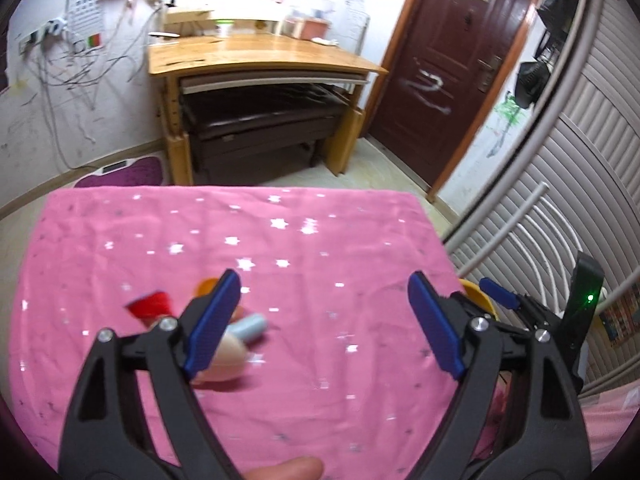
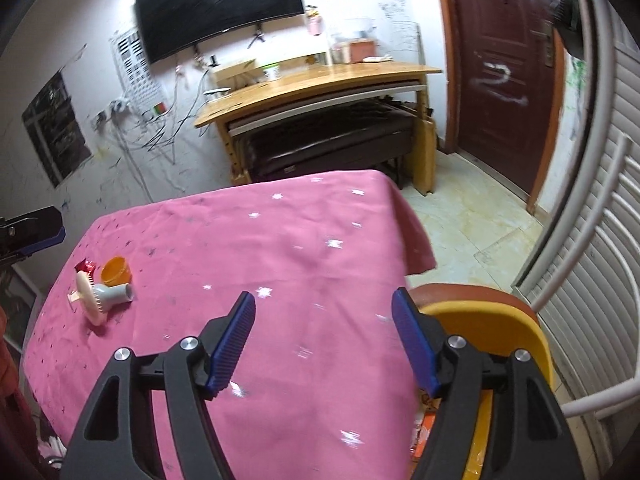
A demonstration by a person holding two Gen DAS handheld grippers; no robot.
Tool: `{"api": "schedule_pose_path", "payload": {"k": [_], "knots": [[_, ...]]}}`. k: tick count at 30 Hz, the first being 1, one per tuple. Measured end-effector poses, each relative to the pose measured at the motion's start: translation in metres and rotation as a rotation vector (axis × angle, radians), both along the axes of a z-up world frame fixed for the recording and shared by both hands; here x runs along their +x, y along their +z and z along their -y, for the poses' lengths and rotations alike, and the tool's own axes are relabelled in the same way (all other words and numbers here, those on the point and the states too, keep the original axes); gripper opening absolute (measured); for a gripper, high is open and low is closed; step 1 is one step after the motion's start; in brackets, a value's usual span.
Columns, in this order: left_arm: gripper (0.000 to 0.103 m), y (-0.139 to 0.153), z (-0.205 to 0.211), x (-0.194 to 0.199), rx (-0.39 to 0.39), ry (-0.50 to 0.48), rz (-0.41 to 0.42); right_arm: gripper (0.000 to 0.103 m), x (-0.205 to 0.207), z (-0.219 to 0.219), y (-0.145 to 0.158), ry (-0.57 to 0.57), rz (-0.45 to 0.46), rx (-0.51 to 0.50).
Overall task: Collect trash
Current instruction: 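Move both open grippers back over the table, then grasp the red packet with the left gripper while the right gripper grasps the orange cup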
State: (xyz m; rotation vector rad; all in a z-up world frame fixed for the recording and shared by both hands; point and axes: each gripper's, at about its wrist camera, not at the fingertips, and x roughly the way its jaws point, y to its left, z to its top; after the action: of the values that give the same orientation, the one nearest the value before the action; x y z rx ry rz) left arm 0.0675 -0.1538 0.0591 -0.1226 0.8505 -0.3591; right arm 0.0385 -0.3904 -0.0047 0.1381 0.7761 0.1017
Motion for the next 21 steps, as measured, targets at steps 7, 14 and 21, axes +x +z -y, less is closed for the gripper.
{"api": "schedule_pose_path", "payload": {"k": [7,14,21], "knots": [[0.082,-0.008,-0.052,0.013,0.041,0.079,-0.018,0.068,0.025,-0.044,0.007,0.092,0.002,-0.005],[0.082,-0.032,-0.091,0.029,0.047,0.14,-0.08,0.068,0.052,-0.096,0.011,0.192,-0.01,-0.046],[0.063,-0.059,-0.103,0.042,0.023,0.133,-0.193,0.069,0.069,-0.141,0.007,0.269,-0.028,-0.082]]}}
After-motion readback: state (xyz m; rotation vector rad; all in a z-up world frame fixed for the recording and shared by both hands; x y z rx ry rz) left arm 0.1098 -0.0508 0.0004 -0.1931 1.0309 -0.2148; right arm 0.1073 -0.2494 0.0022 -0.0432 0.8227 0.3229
